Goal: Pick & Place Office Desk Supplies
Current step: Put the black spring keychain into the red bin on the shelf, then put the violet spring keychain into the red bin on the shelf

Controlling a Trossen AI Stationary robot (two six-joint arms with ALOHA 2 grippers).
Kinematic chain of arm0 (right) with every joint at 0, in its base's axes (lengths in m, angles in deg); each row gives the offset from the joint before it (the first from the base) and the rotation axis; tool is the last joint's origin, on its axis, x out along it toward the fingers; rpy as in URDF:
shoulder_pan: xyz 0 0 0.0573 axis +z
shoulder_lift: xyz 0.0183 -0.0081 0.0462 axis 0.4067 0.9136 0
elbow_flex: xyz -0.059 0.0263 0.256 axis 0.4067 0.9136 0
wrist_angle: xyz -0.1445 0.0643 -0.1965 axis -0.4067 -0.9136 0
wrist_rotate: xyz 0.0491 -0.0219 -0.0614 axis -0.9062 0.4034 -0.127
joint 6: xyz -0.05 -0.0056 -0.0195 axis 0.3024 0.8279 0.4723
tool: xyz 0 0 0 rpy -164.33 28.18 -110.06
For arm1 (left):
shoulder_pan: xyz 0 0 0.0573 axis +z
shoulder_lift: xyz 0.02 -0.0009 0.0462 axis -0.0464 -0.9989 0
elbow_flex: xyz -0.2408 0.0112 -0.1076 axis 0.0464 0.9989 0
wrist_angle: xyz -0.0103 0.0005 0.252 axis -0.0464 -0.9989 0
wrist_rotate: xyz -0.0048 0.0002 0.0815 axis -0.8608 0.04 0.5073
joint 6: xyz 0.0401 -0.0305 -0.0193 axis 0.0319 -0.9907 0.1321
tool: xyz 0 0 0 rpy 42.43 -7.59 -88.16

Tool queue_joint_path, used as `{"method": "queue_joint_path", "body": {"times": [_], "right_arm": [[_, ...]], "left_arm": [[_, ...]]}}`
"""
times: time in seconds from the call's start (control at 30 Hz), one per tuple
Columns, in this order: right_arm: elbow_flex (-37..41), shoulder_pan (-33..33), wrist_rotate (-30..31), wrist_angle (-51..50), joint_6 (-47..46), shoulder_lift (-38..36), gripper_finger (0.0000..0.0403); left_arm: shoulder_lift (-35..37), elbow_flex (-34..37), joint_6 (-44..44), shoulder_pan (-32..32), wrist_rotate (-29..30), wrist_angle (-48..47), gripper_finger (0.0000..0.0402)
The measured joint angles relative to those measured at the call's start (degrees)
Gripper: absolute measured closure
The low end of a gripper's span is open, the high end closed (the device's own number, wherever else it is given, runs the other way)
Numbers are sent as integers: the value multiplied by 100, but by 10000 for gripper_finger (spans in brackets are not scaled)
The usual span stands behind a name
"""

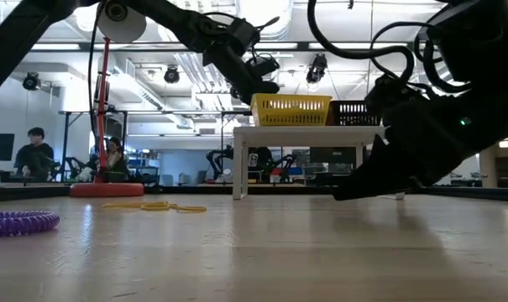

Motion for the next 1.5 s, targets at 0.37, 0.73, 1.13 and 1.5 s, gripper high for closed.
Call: {"method": "queue_joint_path", "body": {"times": [0.37,0.73,1.13,1.5], "right_arm": [[0,0,0,14,-123,4,335],[-13,-26,135,12,-6,80,324],[-66,-127,127,371,947,153,268],[-593,-236,85,494,2029,153,218]], "left_arm": [[67,-314,21,-27,-489,-161,263],[1494,-44,-96,-1062,-1378,-1625,267],[3234,3445,-1273,-3244,-634,-926,282],[3589,5429,-4382,-5643,-682,-309,282]]}}
